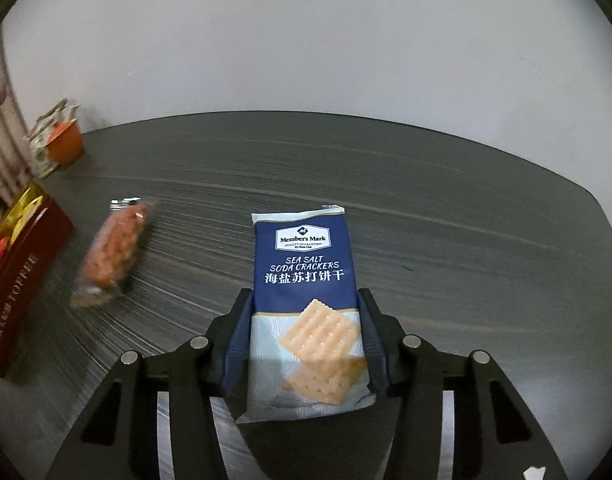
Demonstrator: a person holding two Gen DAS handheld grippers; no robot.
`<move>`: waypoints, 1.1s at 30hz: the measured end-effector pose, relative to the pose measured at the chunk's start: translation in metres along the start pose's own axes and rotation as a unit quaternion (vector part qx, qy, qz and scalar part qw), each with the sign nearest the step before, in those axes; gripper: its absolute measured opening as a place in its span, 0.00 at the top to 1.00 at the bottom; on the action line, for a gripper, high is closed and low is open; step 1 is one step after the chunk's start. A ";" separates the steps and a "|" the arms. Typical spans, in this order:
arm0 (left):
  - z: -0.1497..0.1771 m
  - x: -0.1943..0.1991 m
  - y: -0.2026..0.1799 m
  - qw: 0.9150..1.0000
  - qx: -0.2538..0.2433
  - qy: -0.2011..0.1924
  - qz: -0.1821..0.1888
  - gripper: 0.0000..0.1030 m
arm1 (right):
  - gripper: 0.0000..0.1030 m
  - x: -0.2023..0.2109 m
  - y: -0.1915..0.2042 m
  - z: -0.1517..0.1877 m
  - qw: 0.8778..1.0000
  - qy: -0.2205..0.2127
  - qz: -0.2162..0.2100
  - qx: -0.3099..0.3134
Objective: Organize snacks
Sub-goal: 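Grasp the clear peanut bag with the left tool while the right tool holds the crackers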
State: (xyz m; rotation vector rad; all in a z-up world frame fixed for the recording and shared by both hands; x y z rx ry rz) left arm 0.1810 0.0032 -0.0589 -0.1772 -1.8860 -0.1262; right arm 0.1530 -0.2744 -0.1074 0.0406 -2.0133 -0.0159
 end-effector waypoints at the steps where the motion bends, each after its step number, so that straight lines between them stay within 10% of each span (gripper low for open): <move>1: -0.004 -0.005 -0.006 1.000 0.000 0.003 0.004 0.24 | 0.54 0.003 -0.007 0.004 1.000 -0.001 0.002 -0.009; 22: -0.059 -0.090 -0.066 0.997 0.035 0.053 0.038 0.25 | 0.51 0.011 -0.023 0.022 0.998 0.003 0.041 -0.039; 33: -0.062 -0.103 -0.077 0.998 0.021 0.062 0.022 0.60 | 0.51 0.006 -0.015 0.019 0.998 0.003 0.042 -0.039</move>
Point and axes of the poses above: each gripper's, at about its wrist camera, not at the fingertips, and x roughly against the way its jaws point, y to its left, z to its underside, the point moved 7 cm from there along -x, roughly the way its jaws point, and after that the axes turned 11 degrees about y, right-handed, at the moved point
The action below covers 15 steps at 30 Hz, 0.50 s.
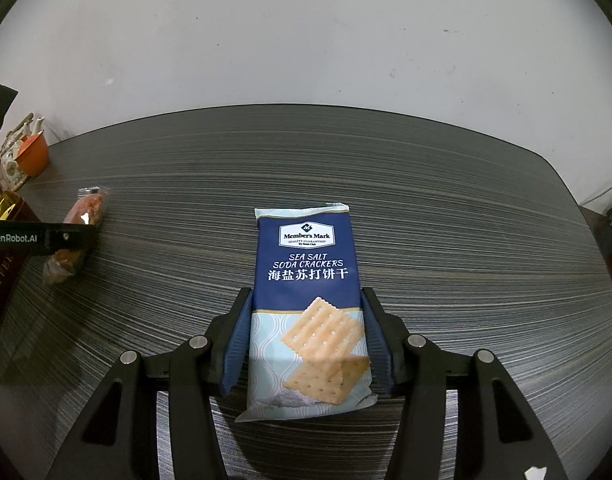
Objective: Organize snacks
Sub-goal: 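Grasp the clear peanut bag with the left tool while the right tool holds the crackers, then carry the peanut bag into the tray and open the left tool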
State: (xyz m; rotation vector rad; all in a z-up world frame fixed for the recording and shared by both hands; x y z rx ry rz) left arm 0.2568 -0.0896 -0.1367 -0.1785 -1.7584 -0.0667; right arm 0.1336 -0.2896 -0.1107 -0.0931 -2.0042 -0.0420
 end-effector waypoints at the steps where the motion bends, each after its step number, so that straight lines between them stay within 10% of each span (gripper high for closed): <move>1: 0.003 0.001 0.001 1.000 -0.003 0.000 -0.002 0.60 | 0.51 0.000 -0.003 0.001 1.000 0.000 0.000 0.000; 15: 0.030 0.023 -0.014 1.000 -0.012 -0.011 -0.020 0.61 | 0.51 0.002 -0.006 0.001 1.000 0.000 0.000 -0.001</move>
Point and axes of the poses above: each gripper's, at about its wrist camera, not at the fingertips, and x roughly against the way its jaws point, y to its left, z to its underside, the point moved 7 cm from there along -x, roughly the way its jaws point, and after that the axes turned 11 degrees about y, right-handed, at the moved point
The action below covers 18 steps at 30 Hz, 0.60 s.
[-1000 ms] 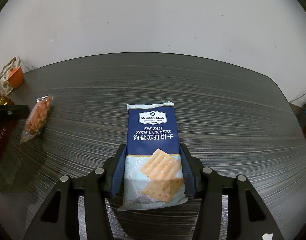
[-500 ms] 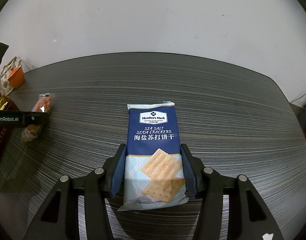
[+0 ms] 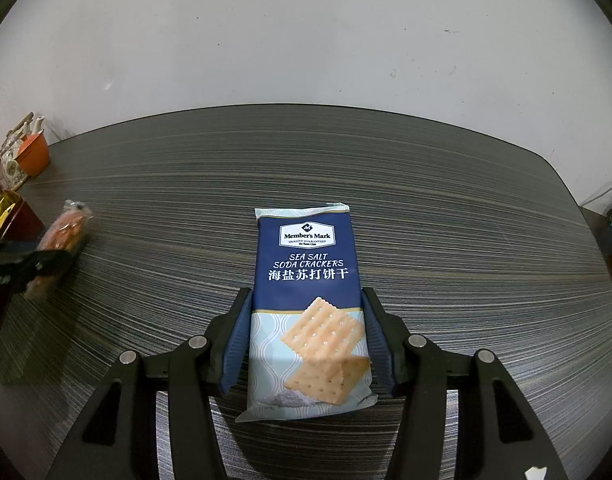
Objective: Organize snacks
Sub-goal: 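Carry the peanut bag into the tray and open the left tool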
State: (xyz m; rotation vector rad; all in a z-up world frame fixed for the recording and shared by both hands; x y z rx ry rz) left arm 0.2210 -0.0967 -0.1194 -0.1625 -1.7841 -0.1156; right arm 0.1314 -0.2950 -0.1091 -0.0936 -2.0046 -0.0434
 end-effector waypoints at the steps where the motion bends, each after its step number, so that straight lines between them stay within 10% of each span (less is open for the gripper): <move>1: 0.004 0.004 -0.001 1.000 0.000 -0.002 0.000 0.61 | 0.51 0.000 0.000 0.000 1.000 0.000 0.000 0.000; 18: 0.078 0.113 0.057 0.997 0.022 -0.077 -0.008 0.61 | 0.51 -0.001 0.001 -0.001 1.000 0.000 0.005 0.001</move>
Point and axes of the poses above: each gripper's, at about its wrist camera, not at the fingertips, and x roughly against the way its jaws point, y to its left, z to its underside, the point moved 7 cm from there along -x, roughly the way its jaws point, and after that the axes turned 11 degrees about y, right-handed, at the moved point
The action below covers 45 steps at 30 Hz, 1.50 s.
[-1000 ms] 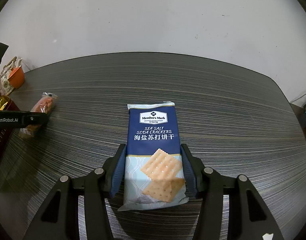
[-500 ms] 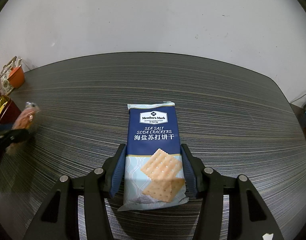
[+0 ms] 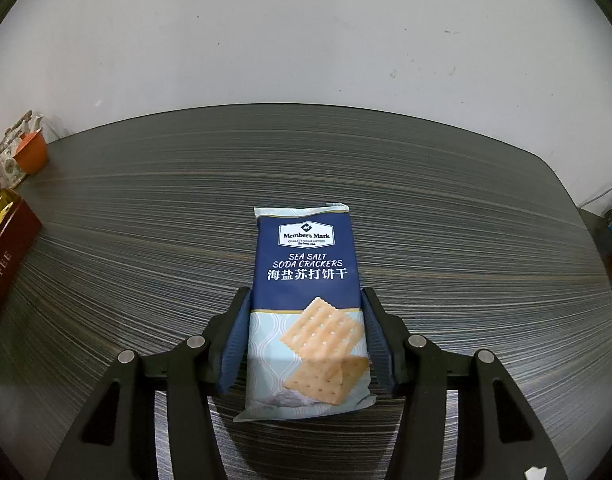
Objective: Organize snacks
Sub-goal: 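Carry the peanut bag into the tray and open the left tool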
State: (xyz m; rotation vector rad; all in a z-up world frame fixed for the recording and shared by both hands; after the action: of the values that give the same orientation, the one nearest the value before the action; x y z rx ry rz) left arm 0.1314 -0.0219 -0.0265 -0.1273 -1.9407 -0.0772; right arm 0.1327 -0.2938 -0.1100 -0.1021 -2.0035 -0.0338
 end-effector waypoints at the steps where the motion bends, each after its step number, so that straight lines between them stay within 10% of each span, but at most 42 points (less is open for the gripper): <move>1: 0.000 0.006 0.010 1.000 0.002 -0.006 -0.004 0.61 | 0.51 -0.001 0.000 0.000 1.000 0.000 0.000 0.000; 22: 0.010 0.014 0.162 0.995 0.081 -0.008 -0.065 0.61 | 0.51 -0.002 -0.001 0.000 1.000 0.000 -0.001 0.000; 45: 0.006 -0.053 0.194 0.992 0.084 0.043 -0.081 0.61 | 0.51 -0.002 -0.002 0.000 1.000 -0.001 -0.001 0.001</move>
State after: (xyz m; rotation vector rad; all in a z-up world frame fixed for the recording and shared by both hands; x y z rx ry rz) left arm 0.1698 0.1685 -0.0793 0.1446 -1.8606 -0.0264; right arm 0.1337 -0.2958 -0.1113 -0.0993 -2.0053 -0.0340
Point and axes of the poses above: each gripper's, at about its wrist camera, not at the fingertips, and x roughly against the way its jaws point, y to its left, z to its underside, the point moved 7 cm from there along -x, roughly the way its jaws point, and after that the axes turned 11 degrees about y, right-handed, at the moved point
